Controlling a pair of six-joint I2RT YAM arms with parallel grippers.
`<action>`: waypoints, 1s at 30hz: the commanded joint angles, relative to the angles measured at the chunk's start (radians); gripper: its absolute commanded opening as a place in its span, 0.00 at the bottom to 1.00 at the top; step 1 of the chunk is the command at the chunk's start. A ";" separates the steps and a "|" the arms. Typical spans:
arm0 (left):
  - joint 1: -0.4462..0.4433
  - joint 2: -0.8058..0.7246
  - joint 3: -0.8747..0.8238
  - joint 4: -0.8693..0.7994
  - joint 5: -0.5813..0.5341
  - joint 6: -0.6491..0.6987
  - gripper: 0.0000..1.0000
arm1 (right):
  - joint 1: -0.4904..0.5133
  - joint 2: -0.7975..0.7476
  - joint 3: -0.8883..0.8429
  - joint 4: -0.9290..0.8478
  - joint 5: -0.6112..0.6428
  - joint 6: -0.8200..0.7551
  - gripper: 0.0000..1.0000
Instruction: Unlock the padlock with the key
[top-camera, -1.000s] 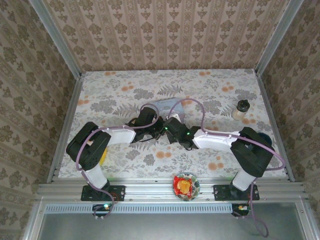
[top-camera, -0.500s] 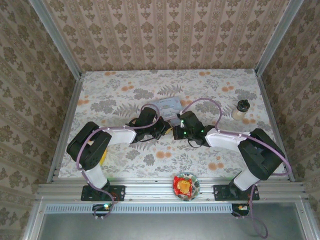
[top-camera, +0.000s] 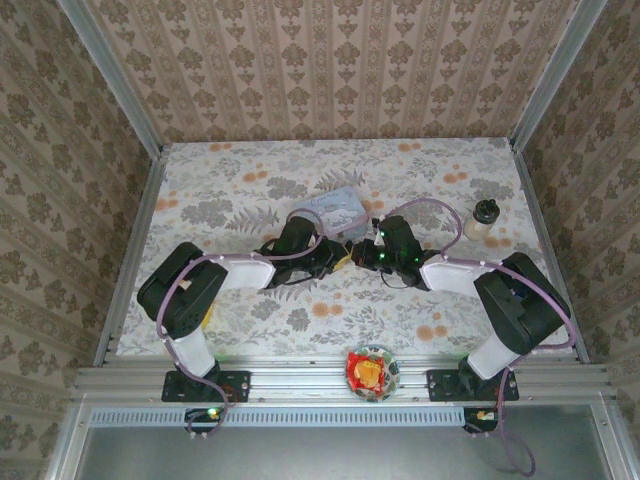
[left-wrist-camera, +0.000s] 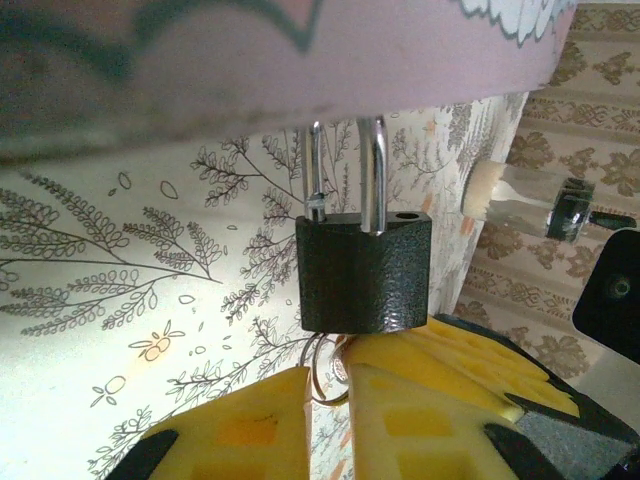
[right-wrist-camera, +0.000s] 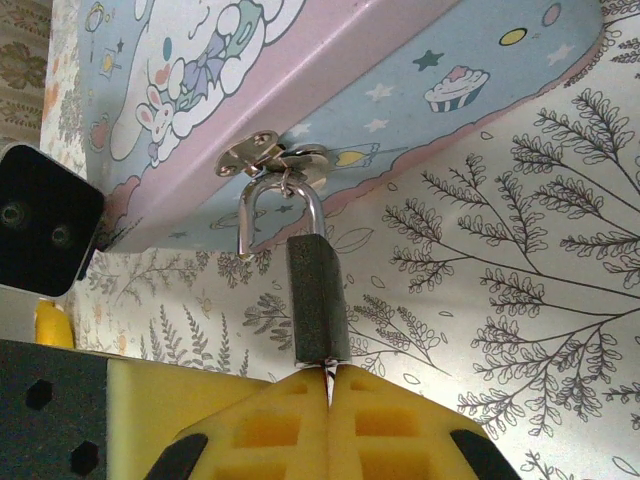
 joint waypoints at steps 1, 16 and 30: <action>-0.007 0.031 -0.031 0.050 0.035 -0.046 0.20 | 0.004 0.004 0.019 0.059 -0.006 0.015 0.00; 0.017 -0.140 -0.048 0.001 -0.045 0.085 0.96 | 0.017 0.014 0.039 -0.026 0.050 -0.041 0.00; 0.049 -0.377 0.100 -0.527 -0.409 0.589 1.00 | 0.023 0.063 0.060 -0.005 0.049 -0.035 0.02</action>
